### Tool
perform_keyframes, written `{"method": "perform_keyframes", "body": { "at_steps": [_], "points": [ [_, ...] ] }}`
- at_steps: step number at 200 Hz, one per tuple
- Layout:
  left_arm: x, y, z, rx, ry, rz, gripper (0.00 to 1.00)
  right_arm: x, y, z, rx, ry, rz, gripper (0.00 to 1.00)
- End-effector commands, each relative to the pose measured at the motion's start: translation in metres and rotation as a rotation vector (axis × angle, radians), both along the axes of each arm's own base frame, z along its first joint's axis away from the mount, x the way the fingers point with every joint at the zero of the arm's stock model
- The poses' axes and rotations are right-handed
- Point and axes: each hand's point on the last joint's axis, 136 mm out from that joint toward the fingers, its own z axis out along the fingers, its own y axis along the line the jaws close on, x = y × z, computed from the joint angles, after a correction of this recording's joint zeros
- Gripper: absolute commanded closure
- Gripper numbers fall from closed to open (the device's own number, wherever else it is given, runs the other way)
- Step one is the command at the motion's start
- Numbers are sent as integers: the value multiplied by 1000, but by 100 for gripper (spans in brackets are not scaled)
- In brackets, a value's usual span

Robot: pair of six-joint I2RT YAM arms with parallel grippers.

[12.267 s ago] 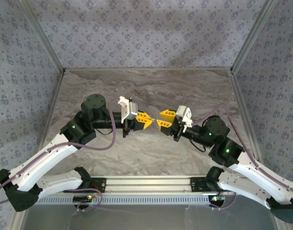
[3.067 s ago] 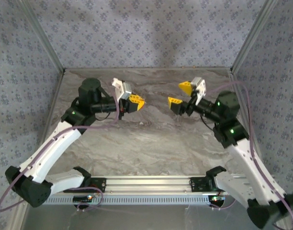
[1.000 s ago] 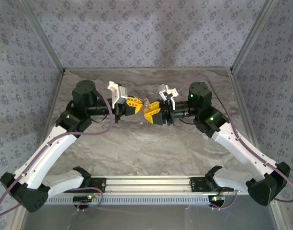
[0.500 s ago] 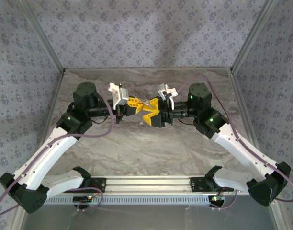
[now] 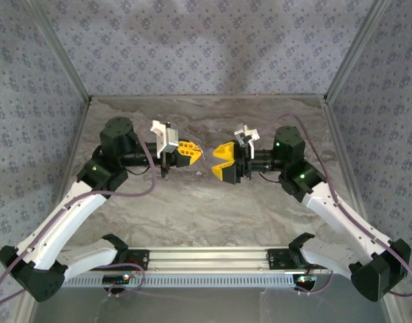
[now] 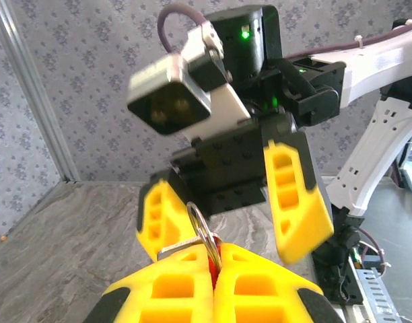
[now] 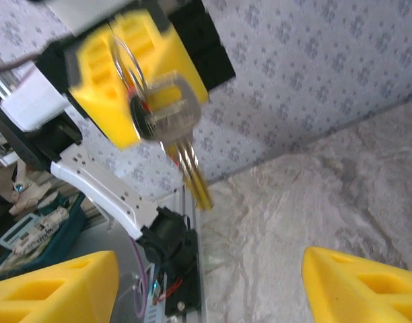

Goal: Remove the keys from the keyring

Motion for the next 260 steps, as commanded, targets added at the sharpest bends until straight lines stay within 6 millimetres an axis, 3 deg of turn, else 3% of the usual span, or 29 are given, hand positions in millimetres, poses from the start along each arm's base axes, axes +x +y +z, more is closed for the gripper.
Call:
{"method": "perform_keyframes", "body": {
  "at_steps": [1, 35, 105, 121, 144, 170, 189, 199, 211, 229, 245, 260],
  "points": [
    [-16, -2, 17, -35, -30, -92, 100, -7, -4, 26, 71, -53, 26, 24],
    [-19, -4, 20, -53, -15, -122, 100, -11, 2, 43, 111, -73, 88, 22],
    [-21, -10, 23, -69, -15, -150, 100, -20, 29, 47, 122, -73, 199, 25],
    [-21, -10, 23, -70, -13, -151, 100, -21, 30, 51, 135, -71, 215, 34],
    [-20, -10, 21, -66, -14, -143, 100, -21, 31, 55, 136, -74, 217, 65],
    [-20, -8, 18, -59, -19, -128, 100, -22, 29, 54, 125, -66, 213, 81],
    [-19, -7, 16, -54, -20, -119, 100, -21, 27, 53, 120, -64, 197, 85],
    [-18, -6, 14, -49, -18, -115, 100, -20, 24, 53, 121, -64, 184, 84],
    [-17, -5, 12, -47, -15, -107, 100, -21, 21, 54, 124, -65, 175, 62],
    [-17, -5, 11, -45, -12, -106, 100, -26, 19, 56, 135, -83, 184, 53],
    [-17, -5, 12, -47, -11, -108, 100, -29, 19, 58, 139, -90, 198, 53],
    [-17, -5, 14, -53, -13, -109, 100, -30, 21, 59, 141, -87, 205, 61]
  ]
}}
